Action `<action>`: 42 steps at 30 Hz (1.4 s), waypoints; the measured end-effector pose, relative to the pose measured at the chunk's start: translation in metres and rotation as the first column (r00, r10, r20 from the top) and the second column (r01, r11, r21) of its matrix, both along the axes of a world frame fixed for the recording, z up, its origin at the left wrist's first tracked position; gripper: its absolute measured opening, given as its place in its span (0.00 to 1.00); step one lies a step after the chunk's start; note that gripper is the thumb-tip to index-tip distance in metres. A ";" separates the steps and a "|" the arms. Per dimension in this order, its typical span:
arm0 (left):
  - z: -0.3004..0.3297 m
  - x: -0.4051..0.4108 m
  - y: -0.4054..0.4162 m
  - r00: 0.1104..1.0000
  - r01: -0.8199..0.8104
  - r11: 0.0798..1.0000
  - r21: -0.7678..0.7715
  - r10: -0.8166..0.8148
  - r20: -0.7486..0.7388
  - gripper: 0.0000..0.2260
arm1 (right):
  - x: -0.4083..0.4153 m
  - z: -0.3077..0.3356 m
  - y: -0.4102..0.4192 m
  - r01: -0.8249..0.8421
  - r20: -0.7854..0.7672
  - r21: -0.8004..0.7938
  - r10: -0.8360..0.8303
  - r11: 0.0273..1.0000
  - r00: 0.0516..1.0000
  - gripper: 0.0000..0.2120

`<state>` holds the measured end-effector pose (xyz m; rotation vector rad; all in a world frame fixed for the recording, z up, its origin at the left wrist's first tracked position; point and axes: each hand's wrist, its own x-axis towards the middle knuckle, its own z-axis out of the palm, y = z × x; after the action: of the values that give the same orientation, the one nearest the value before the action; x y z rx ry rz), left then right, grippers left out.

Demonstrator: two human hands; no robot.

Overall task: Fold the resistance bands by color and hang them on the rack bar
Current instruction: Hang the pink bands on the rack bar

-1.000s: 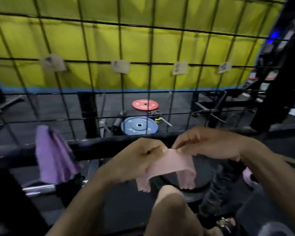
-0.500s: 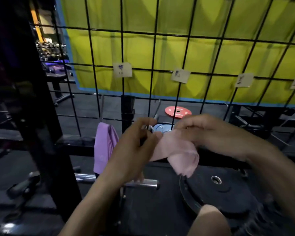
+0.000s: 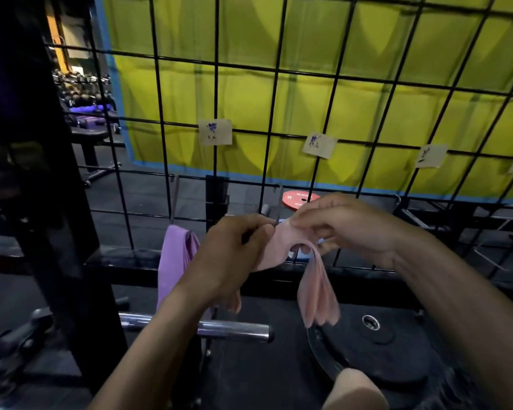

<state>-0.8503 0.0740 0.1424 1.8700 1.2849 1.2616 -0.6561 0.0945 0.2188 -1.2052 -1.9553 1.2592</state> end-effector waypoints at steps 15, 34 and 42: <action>0.007 -0.007 -0.019 0.996 0.093 0.988 -0.121 -0.094 0.000 0.15 | -0.014 -0.029 0.007 -0.119 -0.345 -0.578 -0.109 0.807 0.932 0.10; 0.006 -0.007 -0.007 0.980 -0.002 1.000 -0.008 0.001 -0.201 0.16 | -0.014 -0.036 0.018 -0.075 -0.192 -0.549 -0.038 0.833 0.981 0.14; 0.008 0.004 -0.015 0.998 -0.013 0.992 -0.129 0.004 -0.066 0.16 | -0.013 -0.033 0.013 -0.049 -0.085 -0.403 0.016 0.914 0.996 0.14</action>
<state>-0.8465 0.0586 0.1507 1.8295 1.3763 1.1018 -0.6695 0.1079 0.1857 -1.2917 -1.7107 1.7647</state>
